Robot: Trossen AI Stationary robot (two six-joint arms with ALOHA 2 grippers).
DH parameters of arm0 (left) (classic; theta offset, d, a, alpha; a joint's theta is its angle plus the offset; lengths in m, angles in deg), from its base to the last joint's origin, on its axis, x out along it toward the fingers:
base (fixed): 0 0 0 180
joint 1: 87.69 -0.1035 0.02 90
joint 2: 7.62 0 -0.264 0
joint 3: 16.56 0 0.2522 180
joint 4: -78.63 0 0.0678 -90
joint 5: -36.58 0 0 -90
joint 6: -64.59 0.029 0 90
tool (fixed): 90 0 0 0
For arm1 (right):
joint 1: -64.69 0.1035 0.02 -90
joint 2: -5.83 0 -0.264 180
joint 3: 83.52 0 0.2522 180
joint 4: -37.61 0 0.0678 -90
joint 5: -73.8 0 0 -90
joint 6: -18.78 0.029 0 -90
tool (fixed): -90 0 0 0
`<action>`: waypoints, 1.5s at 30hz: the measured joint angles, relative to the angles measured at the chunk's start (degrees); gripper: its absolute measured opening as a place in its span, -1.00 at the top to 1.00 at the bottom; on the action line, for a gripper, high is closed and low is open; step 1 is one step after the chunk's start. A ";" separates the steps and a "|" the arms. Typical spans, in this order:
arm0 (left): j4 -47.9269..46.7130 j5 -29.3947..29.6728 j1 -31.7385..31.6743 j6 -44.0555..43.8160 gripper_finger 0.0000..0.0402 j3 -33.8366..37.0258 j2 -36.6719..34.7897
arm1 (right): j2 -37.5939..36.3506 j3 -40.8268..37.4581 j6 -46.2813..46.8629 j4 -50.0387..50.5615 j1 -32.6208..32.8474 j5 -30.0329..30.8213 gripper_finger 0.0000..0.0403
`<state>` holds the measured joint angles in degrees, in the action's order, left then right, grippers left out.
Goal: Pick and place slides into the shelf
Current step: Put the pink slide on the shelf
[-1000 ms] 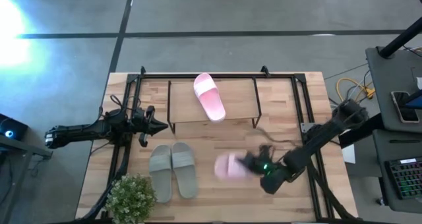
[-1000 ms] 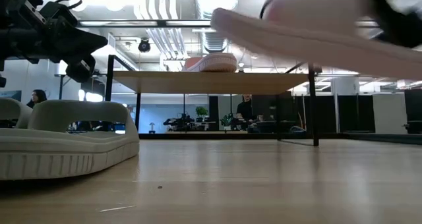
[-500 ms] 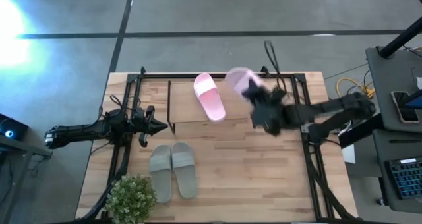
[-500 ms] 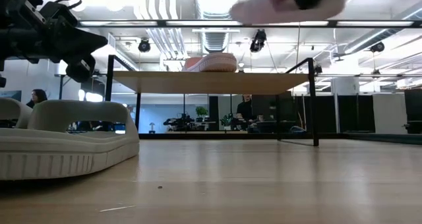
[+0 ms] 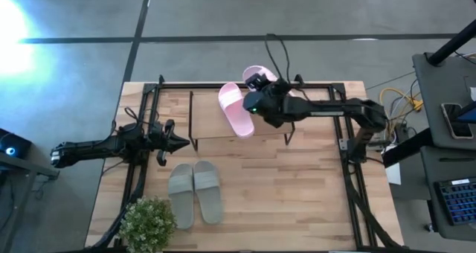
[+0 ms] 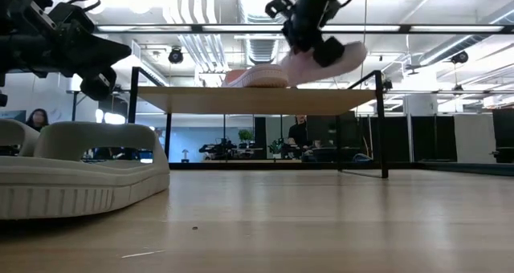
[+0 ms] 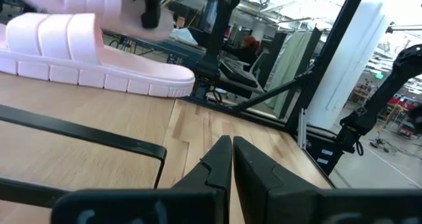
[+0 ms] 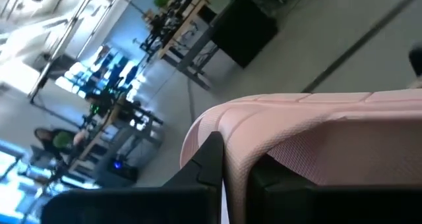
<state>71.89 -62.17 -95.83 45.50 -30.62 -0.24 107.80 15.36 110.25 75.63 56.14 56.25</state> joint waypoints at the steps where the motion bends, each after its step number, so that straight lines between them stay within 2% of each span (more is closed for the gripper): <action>1: 0.06 0.00 0.00 0.00 1.00 0.00 0.01 | 0.83 0.08 3.09 0.39 -0.03 -0.34 0.91; 4: -0.01 0.00 0.00 0.00 1.00 0.00 0.02 | 2.93 0.58 9.20 0.59 -0.02 -0.88 0.85; 6: 0.04 0.00 0.00 0.00 1.00 0.00 0.05 | 3.44 0.70 8.72 0.62 0.04 -1.16 0.78; 15: 0.01 0.00 0.02 0.00 1.00 0.00 0.10 | 3.06 0.68 1.95 0.80 0.02 -6.33 0.31; 18: 0.07 -0.01 0.00 0.00 1.00 0.00 0.03 | 2.13 1.02 -2.84 0.72 0.02 -13.00 0.19; 21: 0.01 -0.01 0.00 0.00 1.00 0.00 0.00 | 1.69 1.84 -10.59 0.76 0.09 -16.44 0.11; 27: 0.02 0.00 0.02 0.00 1.00 0.00 0.07 | 1.39 3.97 -26.15 1.50 0.28 -27.96 0.05; 29: -0.02 -0.01 0.00 0.00 1.00 0.00 0.00 | 1.36 4.53 -28.76 3.51 0.28 -29.66 0.04; 37: -0.02 0.00 0.00 0.00 1.00 0.00 0.02 | 1.32 4.70 -19.35 16.63 0.28 -31.19 0.04; 45: 0.00 -0.01 0.01 0.00 1.00 0.00 0.01 | -0.02 4.91 -19.32 22.62 0.28 -34.94 0.04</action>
<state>71.89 -62.18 -95.82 45.50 -30.62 -0.23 107.78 20.27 90.93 98.26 56.42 21.31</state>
